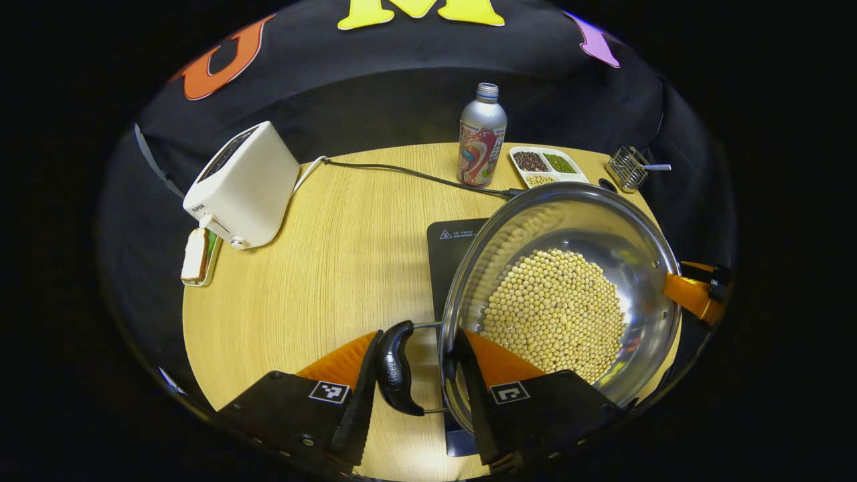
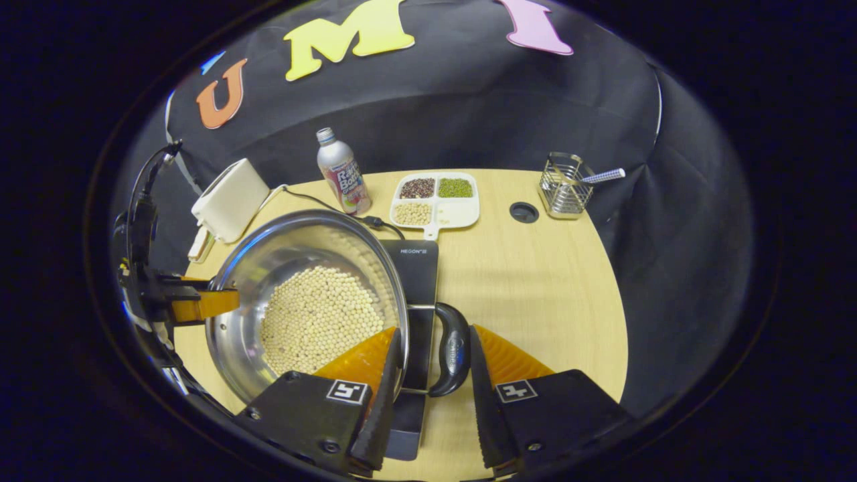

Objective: First push the handle of the pot to place it horizontally, then grasp the pot with both hands and set it on the induction cooktop.

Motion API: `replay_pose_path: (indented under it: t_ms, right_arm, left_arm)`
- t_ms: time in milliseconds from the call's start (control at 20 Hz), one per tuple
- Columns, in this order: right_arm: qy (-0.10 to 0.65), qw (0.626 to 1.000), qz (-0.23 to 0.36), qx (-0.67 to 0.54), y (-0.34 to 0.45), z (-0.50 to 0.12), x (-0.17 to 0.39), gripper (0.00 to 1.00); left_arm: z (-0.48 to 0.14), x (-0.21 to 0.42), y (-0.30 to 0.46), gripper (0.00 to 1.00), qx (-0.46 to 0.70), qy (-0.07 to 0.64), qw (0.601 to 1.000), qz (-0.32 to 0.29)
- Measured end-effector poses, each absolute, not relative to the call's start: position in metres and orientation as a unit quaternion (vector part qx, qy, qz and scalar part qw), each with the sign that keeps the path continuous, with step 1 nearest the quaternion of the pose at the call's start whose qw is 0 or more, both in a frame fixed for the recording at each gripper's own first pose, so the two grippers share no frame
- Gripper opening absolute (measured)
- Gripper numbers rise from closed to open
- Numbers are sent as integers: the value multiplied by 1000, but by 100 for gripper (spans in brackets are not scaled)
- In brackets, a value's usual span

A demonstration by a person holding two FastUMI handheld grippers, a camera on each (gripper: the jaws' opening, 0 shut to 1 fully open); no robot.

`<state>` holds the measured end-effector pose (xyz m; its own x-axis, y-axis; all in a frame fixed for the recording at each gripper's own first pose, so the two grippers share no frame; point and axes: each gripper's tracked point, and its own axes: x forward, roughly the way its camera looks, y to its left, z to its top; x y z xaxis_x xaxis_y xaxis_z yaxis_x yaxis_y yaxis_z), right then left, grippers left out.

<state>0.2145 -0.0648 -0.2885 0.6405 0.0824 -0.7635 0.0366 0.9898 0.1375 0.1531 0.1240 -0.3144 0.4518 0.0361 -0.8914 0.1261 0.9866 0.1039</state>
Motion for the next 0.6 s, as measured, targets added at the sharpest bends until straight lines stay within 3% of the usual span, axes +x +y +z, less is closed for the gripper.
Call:
replay_pose_path:
  t_ms: [400,450,500,550,600]
  right_arm:
    - [402,912,28,73,-70,-294,225,55]
    - [398,914,27,73,-71,-294,224,55]
    - [395,915,26,73,-71,-294,224,55]
    - [394,916,26,71,-71,-295,225,55]
    - [393,917,24,70,-71,-295,224,55]
  left_arm:
    - [-310,154,117,61,100,499,860,-23]
    - [-310,154,115,72,102,497,861,-22]
    - [-311,154,115,62,101,495,863,-22]
    - [-311,154,114,72,99,495,863,-22]
    - [-312,155,116,72,98,494,863,-22]
